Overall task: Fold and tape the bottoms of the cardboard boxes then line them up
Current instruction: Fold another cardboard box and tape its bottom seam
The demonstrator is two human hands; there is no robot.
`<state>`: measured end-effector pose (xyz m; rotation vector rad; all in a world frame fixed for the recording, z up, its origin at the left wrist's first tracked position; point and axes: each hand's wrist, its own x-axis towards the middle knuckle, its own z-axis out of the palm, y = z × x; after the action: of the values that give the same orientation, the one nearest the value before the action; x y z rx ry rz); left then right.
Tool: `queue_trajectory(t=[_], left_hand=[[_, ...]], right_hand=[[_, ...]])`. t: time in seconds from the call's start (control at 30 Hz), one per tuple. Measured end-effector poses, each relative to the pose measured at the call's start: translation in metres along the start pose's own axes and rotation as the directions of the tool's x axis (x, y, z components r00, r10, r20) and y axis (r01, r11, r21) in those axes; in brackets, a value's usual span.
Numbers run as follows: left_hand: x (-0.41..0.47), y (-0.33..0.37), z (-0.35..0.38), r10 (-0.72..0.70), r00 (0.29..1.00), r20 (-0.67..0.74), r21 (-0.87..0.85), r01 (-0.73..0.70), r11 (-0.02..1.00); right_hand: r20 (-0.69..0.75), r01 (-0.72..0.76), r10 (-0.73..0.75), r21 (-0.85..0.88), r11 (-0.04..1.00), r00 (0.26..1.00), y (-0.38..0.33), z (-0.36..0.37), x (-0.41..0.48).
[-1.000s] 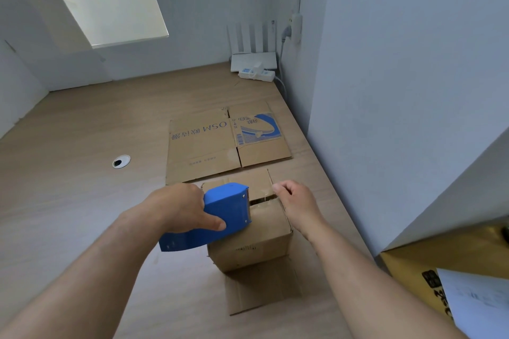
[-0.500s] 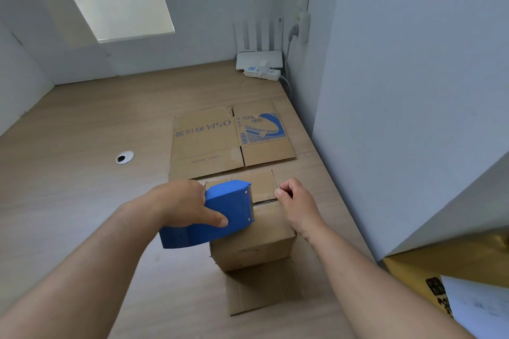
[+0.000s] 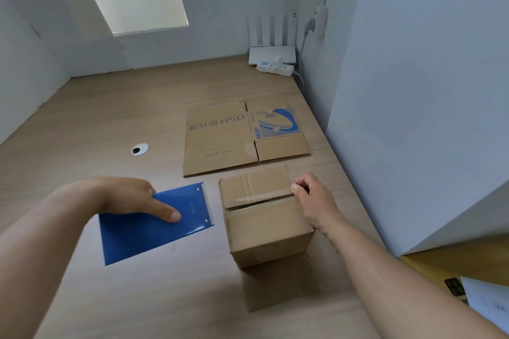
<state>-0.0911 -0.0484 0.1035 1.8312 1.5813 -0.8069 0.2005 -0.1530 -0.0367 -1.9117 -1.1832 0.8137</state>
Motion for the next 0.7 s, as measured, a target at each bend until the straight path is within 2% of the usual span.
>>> queue_trajectory(t=[0.4,0.63,0.7], left_hand=[[0.043,-0.033,0.007,0.027,0.992,0.125,-0.21,0.0,0.978],[0.058,-0.014,0.018,-0.046,0.999,0.022,-0.113,0.048,0.992],[0.068,0.002,0.034,-0.058,0.996,-0.066,-0.064,0.054,0.996]], right_hand=[[-0.029,0.016,-0.017,-0.044,0.999,0.999,0.0,0.002,0.001],[-0.044,0.021,-0.024,-0.055,0.998,0.999,0.001,0.004,0.002],[-0.047,0.02,-0.023,-0.061,0.998,0.999,0.001,0.004,0.001]])
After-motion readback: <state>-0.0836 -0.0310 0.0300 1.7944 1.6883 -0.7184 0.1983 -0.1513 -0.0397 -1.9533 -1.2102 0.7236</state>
